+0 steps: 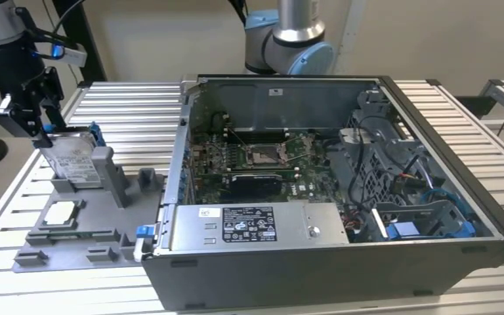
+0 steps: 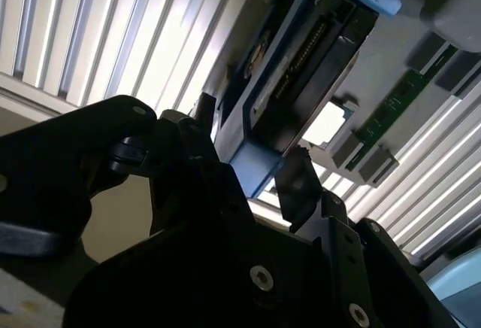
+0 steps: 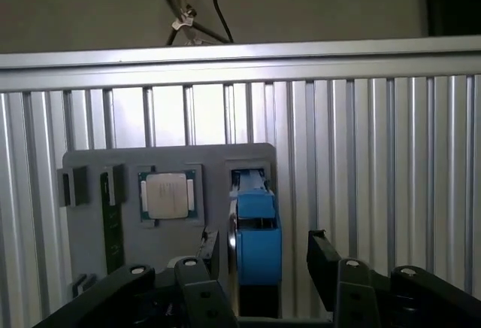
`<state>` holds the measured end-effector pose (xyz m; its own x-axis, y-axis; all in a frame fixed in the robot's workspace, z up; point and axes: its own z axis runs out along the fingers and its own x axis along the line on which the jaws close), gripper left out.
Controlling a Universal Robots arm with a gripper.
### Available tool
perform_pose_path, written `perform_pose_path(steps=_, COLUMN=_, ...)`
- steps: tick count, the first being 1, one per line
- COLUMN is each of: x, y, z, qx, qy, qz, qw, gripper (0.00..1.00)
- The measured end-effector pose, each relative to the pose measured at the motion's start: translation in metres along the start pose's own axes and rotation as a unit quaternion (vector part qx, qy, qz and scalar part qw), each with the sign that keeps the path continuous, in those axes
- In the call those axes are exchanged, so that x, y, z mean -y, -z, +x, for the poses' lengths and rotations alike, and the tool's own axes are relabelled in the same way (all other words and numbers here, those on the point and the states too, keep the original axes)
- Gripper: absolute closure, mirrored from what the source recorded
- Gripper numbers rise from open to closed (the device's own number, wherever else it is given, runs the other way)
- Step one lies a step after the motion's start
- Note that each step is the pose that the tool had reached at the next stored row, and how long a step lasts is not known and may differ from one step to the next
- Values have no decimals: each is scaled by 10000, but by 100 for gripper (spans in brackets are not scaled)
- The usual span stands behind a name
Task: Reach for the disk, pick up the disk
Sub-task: 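Pick up the disk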
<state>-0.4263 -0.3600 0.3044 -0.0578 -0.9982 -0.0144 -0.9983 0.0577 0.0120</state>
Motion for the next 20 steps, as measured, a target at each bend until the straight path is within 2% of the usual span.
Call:
perform_pose_path(steps=3, x=1, y=-55, z=15, qx=0, qy=0, qz=0, qw=10000, gripper=0)
perform_pose_path(steps=8, x=7, y=-146, z=85, qx=1, qy=0, qz=1, qw=10000, gripper=0)
perform_pose_path(steps=10, x=6, y=-180, z=86, qx=5, qy=-1, qz=-1, qw=10000, gripper=0)
perform_pose_path(steps=15, x=8, y=-270, z=88, qx=58, qy=0, qz=-3, qw=10000, gripper=0)
perform_pose_path(steps=20, x=9, y=-356, z=89, qx=92, qy=1, qz=-6, qw=10000, gripper=0)
